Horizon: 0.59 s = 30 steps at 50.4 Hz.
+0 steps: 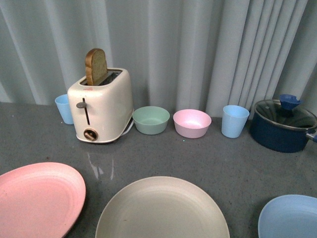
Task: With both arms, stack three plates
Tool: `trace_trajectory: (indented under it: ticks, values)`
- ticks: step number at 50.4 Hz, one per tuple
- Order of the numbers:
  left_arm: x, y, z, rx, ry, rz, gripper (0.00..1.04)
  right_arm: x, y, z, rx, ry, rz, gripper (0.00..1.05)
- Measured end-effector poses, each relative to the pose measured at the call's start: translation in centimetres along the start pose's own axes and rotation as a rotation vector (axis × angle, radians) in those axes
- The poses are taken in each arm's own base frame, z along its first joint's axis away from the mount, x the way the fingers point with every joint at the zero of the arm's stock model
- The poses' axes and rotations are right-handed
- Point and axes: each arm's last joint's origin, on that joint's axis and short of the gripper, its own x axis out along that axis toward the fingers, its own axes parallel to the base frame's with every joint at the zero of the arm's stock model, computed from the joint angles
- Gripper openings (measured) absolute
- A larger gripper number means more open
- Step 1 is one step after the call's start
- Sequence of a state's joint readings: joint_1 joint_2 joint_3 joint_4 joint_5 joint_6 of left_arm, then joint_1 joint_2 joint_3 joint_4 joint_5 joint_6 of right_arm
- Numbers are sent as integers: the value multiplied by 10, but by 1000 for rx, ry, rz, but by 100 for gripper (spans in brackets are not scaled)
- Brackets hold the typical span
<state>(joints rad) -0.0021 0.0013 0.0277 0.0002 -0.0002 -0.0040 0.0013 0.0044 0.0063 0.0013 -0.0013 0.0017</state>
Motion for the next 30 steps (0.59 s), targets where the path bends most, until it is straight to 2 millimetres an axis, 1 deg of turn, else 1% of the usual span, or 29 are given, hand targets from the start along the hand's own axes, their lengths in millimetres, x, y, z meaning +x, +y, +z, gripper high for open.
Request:
trace_trajectory:
  ticks: [14, 16, 18, 19, 21, 24, 27, 30]
  values:
    - [0, 0, 0, -1, 0, -1, 98, 0, 0, 0, 0, 0, 0, 97]
    - [1, 0, -2, -56, 55, -39, 98, 0, 0, 0, 0, 0, 0, 97]
    - [4, 1, -3, -222, 215, -144, 98, 0, 0, 0, 0, 0, -2, 97]
    - [5, 2, -3, -246, 243, -161, 98, 0, 0, 0, 0, 0, -1, 97]
    - [13, 5, -2, -416, 325, -186, 98, 0, 0, 0, 0, 0, 3, 97]
    - [29, 12, 1, -604, 390, -183, 98, 0, 0, 0, 0, 0, -2, 97]
    - [51, 18, 4, -667, 429, -198, 98, 0, 0, 0, 0, 0, -2, 97]
    - [71, 27, 0, -674, 467, -204, 98, 0, 0, 0, 0, 0, 0, 97]
